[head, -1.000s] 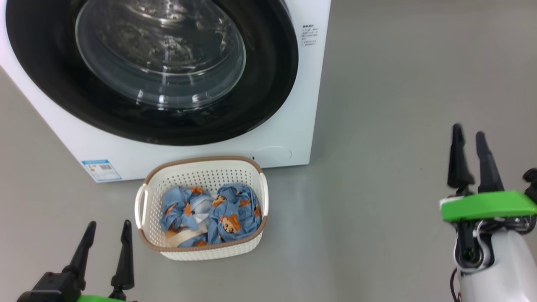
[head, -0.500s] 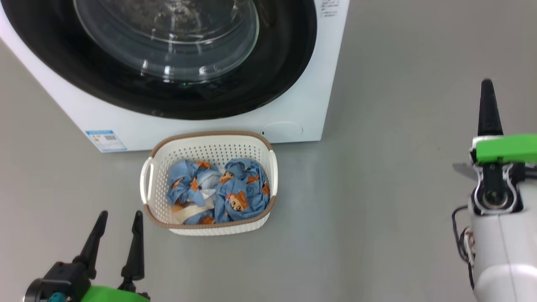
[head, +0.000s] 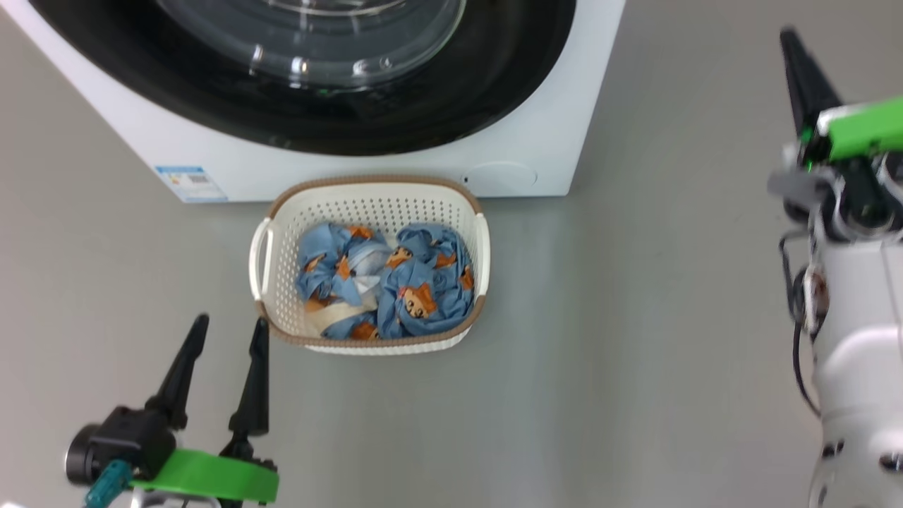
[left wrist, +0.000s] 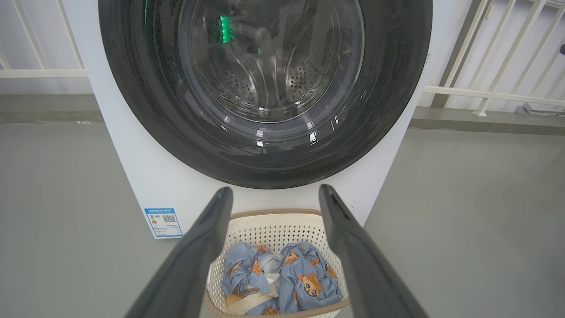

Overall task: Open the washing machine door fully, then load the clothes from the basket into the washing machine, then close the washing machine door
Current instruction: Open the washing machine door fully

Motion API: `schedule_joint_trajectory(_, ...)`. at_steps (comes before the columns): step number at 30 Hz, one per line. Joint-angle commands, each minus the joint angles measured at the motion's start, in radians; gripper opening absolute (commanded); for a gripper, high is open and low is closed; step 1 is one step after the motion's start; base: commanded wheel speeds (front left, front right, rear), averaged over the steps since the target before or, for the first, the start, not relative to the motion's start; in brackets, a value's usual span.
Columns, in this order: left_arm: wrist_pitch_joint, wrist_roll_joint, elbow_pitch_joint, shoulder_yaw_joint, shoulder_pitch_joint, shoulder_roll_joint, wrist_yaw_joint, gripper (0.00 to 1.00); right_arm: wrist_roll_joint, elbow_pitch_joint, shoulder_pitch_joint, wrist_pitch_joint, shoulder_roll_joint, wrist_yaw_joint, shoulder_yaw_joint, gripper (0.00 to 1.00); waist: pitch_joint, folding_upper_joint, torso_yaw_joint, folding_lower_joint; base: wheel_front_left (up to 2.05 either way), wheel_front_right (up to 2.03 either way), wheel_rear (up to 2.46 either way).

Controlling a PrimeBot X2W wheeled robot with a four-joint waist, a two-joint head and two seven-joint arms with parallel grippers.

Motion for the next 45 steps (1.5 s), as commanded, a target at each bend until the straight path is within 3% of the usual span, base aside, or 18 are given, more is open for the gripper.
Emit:
schedule_joint_trajectory(1, -0.012, -0.007, -0.039, 0.026, -0.041, 0.014, -0.003, 1.0, 0.013, -0.01, -0.064, 0.025, 0.007, -0.001, 0.008, 0.0, 0.03, -0.0001, 0.022, 0.0, 0.0, 0.0, 0.0)
schedule_joint_trajectory(7, -0.012, -0.004, -0.075, 0.015, -0.072, 0.007, -0.003, 1.0, -0.004, 0.098, -0.221, 0.097, 0.0, -0.001, -0.001, 0.0, 0.084, -0.0001, 0.049, 0.0, 0.0, 0.0, 0.0)
schedule_joint_trajectory(22, -0.012, -0.031, -0.077, -0.026, -0.143, -0.018, -0.003, 1.0, -0.133, 0.339, -0.496, 0.121, -0.017, -0.001, -0.011, 0.0, 0.211, -0.0001, 0.119, 0.0, 0.0, 0.0, 0.0)
schedule_joint_trajectory(45, -0.012, -0.064, -0.088, -0.104, -0.247, -0.039, -0.003, 1.0, -0.237, 0.465, -0.681, 0.108, 0.0, -0.001, 0.006, 0.0, 0.335, -0.0001, 0.194, 0.0, 0.0, 0.0, 0.0)
